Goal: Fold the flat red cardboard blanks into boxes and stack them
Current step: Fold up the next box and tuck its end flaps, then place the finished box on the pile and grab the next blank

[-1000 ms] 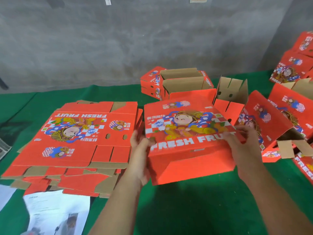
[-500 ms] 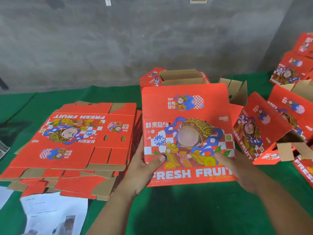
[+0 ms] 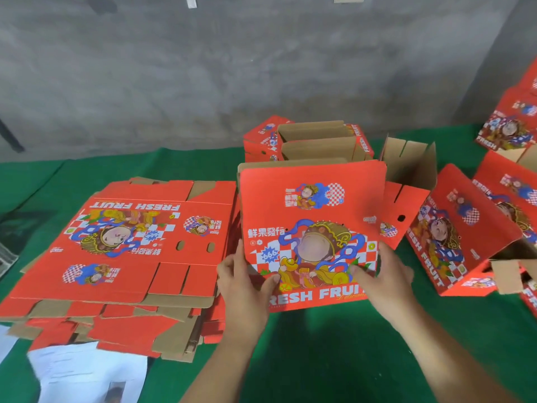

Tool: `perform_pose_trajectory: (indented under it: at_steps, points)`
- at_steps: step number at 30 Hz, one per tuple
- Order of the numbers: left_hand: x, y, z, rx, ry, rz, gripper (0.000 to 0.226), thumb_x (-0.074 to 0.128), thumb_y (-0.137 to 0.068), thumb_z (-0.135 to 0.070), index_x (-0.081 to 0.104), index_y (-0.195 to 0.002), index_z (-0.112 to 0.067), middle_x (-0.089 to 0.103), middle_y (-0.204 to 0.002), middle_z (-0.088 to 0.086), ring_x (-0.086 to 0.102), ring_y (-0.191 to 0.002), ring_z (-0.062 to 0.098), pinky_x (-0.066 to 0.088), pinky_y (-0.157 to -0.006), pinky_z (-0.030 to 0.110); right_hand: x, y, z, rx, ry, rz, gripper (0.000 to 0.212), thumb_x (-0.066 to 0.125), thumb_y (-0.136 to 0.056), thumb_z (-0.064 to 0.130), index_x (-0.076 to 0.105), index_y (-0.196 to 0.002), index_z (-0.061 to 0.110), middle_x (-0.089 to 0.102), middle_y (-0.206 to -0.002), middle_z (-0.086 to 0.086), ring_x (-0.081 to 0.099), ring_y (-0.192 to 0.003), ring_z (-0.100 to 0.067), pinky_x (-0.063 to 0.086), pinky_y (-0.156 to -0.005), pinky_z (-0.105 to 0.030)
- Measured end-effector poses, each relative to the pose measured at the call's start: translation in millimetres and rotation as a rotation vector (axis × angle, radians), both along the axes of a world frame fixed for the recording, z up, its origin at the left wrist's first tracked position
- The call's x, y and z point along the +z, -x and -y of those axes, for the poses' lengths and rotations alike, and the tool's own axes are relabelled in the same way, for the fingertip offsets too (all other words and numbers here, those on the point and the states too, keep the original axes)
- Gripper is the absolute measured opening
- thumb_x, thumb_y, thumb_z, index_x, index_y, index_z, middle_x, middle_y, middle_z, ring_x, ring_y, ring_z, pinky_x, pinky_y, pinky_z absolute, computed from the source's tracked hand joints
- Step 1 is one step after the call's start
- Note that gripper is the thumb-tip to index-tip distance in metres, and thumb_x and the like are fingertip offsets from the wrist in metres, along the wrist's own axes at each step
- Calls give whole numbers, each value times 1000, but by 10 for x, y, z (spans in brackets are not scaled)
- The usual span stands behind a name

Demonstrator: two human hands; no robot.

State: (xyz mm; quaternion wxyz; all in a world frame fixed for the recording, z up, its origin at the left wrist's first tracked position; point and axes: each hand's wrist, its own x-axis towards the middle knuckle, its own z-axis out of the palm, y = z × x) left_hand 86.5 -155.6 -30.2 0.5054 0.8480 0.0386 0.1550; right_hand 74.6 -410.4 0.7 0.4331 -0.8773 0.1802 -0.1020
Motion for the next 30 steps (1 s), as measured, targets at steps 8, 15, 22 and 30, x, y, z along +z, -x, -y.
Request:
perform_pose_trajectory:
  at_steps: [8,15,22,30]
  points:
    - [-341,-236,79,-323,42,-202,66,50,-101,4,33,-158,-24,45,-156,-2,44,-147,19,33,-124,40,-249,-329,-29,150,-678,-74,103,70,-97,14,-1,-155,61,49,-156,6,46,-143,-10,28,-123,-46]
    - [-441,-303,257,-287,243,-515,70,51,-107,-9,19,-162,-38,47,-144,-20,57,-87,-4,46,-74,6,-361,-585,-547,143,-521,-115,140,88,-79,38,-31,-150,53,6,-160,23,36,-147,-10,30,-122,-43]
    - [-356,-517,325,-267,248,-493,60,50,-106,-4,36,-157,-33,50,-69,-22,32,-47,2,35,-50,17,-322,-1261,-399,-476,-1413,-185,80,53,-78,83,55,-129,21,61,-128,-10,56,-128,-39,38,-108,-67]
    - [-348,-862,281,-194,297,-493,55,53,-103,-7,44,-151,-32,56,-143,-12,65,-105,34,52,-91,36,-726,-1935,-369,-346,-1673,-159,44,53,-101,48,53,-109,4,52,-132,-16,44,-141,-41,39,-117,-54]
